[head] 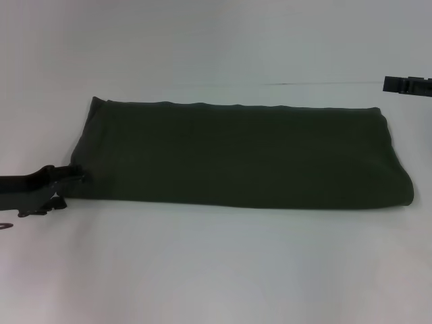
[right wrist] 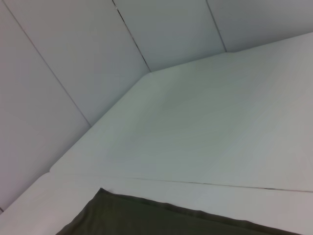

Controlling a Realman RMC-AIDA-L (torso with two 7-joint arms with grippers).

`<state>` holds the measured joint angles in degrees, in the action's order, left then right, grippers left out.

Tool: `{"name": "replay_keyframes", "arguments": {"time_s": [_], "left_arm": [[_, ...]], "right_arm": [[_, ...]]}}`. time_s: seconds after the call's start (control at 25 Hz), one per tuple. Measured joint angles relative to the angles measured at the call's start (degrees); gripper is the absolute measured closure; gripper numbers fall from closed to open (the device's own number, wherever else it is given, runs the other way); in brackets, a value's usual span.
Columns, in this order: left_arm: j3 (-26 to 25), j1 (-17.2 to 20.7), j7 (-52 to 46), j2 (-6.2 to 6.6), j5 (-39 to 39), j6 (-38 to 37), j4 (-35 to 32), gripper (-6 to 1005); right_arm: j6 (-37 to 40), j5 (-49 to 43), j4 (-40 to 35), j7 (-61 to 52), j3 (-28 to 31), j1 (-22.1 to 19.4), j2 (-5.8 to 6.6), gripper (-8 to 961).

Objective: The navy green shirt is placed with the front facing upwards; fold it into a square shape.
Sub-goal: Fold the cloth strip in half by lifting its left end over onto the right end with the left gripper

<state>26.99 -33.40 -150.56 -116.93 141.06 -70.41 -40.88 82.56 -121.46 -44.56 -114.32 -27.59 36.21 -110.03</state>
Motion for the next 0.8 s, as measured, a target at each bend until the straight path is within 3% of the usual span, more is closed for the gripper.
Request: {"name": "replay_keyframes", "arguments": {"time_s": [0.8], "left_arm": [[1.6, -1.8, 1.2, 0.13, -0.4, 2.3, 1.0, 124]], "right_arm": [[-0.1, 0.0, 0.0, -0.2, 0.1, 0.0, -0.09, 42]]}}
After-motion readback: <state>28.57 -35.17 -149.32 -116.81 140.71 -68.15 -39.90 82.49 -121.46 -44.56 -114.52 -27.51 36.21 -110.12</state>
